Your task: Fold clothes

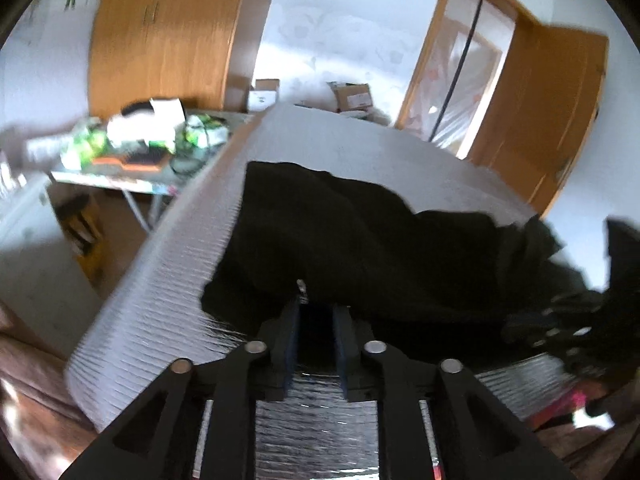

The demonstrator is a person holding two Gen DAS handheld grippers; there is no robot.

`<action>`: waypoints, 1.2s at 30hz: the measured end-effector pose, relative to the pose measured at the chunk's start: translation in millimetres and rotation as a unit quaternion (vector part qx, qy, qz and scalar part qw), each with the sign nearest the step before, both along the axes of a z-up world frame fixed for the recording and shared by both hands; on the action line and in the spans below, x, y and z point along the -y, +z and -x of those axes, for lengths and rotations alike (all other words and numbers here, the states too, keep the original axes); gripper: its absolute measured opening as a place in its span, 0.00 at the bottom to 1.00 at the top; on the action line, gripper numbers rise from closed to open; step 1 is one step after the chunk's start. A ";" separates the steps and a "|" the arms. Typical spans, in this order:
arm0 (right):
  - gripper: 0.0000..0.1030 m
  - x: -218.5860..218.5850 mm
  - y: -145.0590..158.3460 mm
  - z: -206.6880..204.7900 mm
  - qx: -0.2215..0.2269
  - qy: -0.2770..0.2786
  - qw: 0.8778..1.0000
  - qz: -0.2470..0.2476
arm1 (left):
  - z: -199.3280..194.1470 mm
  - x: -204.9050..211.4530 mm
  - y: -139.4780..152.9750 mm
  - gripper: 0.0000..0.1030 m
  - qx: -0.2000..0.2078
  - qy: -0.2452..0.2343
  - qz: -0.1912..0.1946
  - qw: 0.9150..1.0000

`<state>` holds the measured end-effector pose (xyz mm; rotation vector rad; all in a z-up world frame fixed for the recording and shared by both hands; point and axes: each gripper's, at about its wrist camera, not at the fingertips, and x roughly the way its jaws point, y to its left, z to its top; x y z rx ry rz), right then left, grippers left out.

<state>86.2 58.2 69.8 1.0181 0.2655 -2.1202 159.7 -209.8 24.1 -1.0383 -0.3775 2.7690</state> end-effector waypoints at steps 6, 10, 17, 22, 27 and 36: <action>0.03 -2.7 -2.6 2.3 0.005 -0.004 1.000 0.005 | 1.9 11.7 -2.8 0.32 0.019 0.007 -0.112 0.994; 0.03 -3.3 -3.2 1.8 0.005 -0.006 1.000 0.008 | 3.9 14.6 -6.1 0.42 0.024 0.003 -0.191 0.981; 0.03 -3.4 -6.4 2.4 0.011 -0.009 1.000 0.011 | 4.7 16.3 -8.8 0.42 0.036 0.024 -0.242 0.969; 0.03 -4.1 -7.2 3.3 0.016 -0.010 1.000 0.017 | 3.3 15.5 -15.6 0.42 0.055 0.030 -0.308 0.949; 0.03 -3.6 -7.7 3.0 0.017 -0.010 1.000 0.018 | 8.8 21.5 -14.6 0.42 0.020 0.049 -0.360 0.931; 0.03 -4.5 -7.0 0.3 0.018 -0.010 1.000 0.019 | 26.7 40.0 -29.7 0.42 0.031 0.134 -0.422 0.896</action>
